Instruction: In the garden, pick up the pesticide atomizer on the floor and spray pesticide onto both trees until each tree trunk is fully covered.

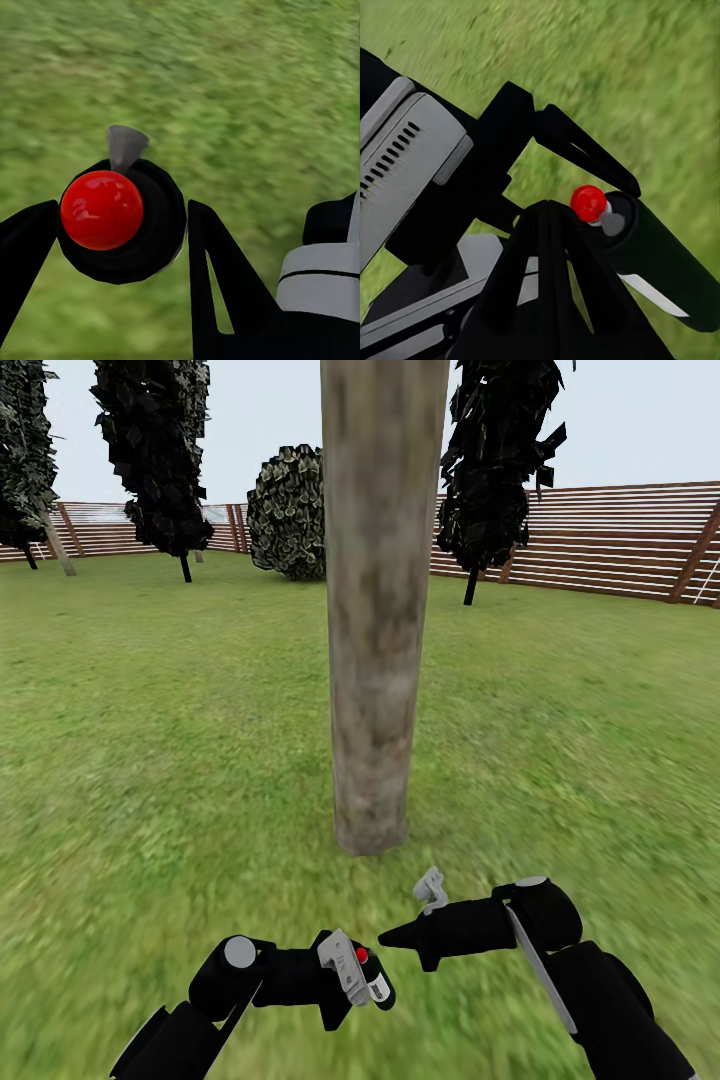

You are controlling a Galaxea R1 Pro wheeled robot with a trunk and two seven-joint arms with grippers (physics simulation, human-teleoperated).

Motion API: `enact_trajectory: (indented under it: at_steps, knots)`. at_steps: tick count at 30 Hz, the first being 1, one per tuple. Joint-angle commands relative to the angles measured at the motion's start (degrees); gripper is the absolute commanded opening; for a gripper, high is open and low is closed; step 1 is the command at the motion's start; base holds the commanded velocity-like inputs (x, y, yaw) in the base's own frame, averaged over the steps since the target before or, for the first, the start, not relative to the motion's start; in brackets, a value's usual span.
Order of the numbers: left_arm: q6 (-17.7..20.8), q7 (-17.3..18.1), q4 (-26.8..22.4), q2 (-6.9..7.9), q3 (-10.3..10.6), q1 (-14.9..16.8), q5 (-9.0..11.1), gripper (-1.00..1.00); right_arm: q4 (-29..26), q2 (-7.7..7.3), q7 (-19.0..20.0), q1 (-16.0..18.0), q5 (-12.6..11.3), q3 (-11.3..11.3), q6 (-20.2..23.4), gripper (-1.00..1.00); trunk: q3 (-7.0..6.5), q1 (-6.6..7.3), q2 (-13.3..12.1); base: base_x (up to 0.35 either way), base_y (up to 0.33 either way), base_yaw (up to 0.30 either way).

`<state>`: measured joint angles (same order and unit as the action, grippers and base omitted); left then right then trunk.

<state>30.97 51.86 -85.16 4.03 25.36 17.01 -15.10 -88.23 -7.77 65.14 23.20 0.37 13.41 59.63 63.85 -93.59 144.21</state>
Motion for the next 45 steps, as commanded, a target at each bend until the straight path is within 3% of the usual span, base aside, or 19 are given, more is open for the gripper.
enact_trajectory:
  at_steps: [1, 13, 33, 45]
  knots:
    - [0.32, 0.26, -0.10, 0.02, 0.04, 0.04, -0.26, -1.00, -0.01, -0.03, 0.16, 0.04, 0.07, 0.04, 0.37, -1.00, 0.05, 0.01, 0.02, 0.000, 0.000, 0.000]
    - [0.32, 0.29, -0.10, 0.02, 0.04, 0.04, -0.19, -1.00, 0.15, 1.02, -1.03, 0.01, 0.24, 1.85, 0.37, -1.00, 0.05, 0.01, 0.02, 0.000, 0.000, 0.000]
    - [0.32, 0.26, -0.10, -0.03, 0.06, 0.04, -0.24, -1.00, 0.16, 1.18, -1.78, 0.03, 0.24, 1.86, 0.37, -1.00, 0.05, 0.01, 0.02, 0.000, 0.000, 0.000]
    - [0.32, 0.26, -0.10, -0.02, 1.42, 0.04, -0.28, -1.00, 0.16, 1.18, -4.61, 0.03, 0.24, 1.80, 0.37, -1.00, 0.05, 0.01, 0.02, 0.000, 0.000, 0.000]
